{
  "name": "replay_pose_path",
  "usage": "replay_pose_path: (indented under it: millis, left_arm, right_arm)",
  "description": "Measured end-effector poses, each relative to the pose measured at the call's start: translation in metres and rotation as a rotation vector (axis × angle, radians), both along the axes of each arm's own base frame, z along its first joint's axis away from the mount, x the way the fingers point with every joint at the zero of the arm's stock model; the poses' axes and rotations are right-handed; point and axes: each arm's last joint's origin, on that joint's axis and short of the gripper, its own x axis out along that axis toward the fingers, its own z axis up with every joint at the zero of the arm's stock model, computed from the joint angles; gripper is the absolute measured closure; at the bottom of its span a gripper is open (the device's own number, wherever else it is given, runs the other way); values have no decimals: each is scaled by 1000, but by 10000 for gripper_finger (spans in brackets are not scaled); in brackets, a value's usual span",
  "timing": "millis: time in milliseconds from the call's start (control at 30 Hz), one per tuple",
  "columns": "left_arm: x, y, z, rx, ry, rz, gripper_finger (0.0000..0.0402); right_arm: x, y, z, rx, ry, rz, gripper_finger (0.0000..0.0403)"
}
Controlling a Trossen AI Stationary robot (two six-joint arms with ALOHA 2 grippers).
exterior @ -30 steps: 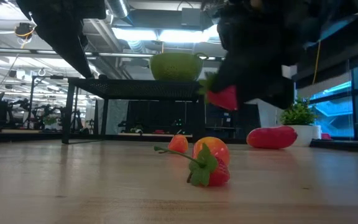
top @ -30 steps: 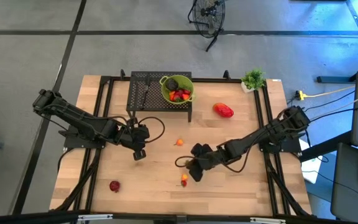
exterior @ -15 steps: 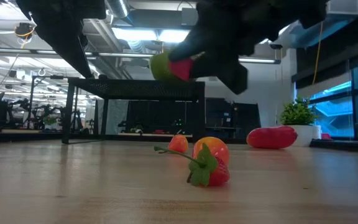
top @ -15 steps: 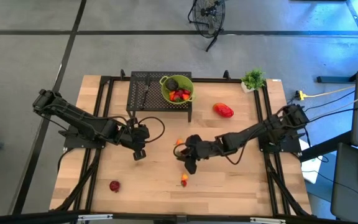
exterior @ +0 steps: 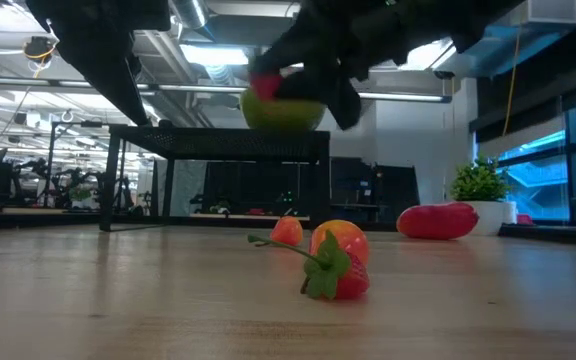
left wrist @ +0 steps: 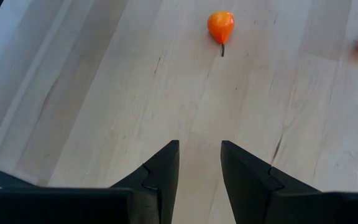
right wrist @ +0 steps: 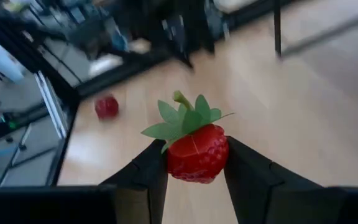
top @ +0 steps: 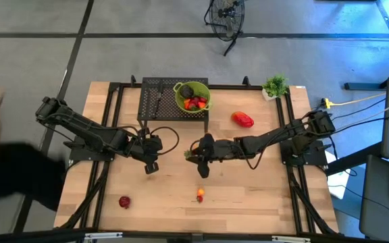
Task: Pick & Place Fruit
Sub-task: Put the strawberry into the green strainer bowl on the shelf
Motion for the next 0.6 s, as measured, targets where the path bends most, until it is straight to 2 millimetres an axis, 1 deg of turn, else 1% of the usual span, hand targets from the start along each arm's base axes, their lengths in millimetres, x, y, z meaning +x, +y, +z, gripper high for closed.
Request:
replay_pose_path:
  millis: [133,400,600]
  left_arm:
    - [0,0,0,0,0,0,288]
    - [0,0,0,-1,0,0,288]
    - [0,0,0,-1,0,2,288]
  right_arm:
    - [-2,-8,16,-52,-64,-10,270]
    - [-17,-21,57,-173,-163,-66,267]
    - [-28,-33,80,-249,-220,-94,269]
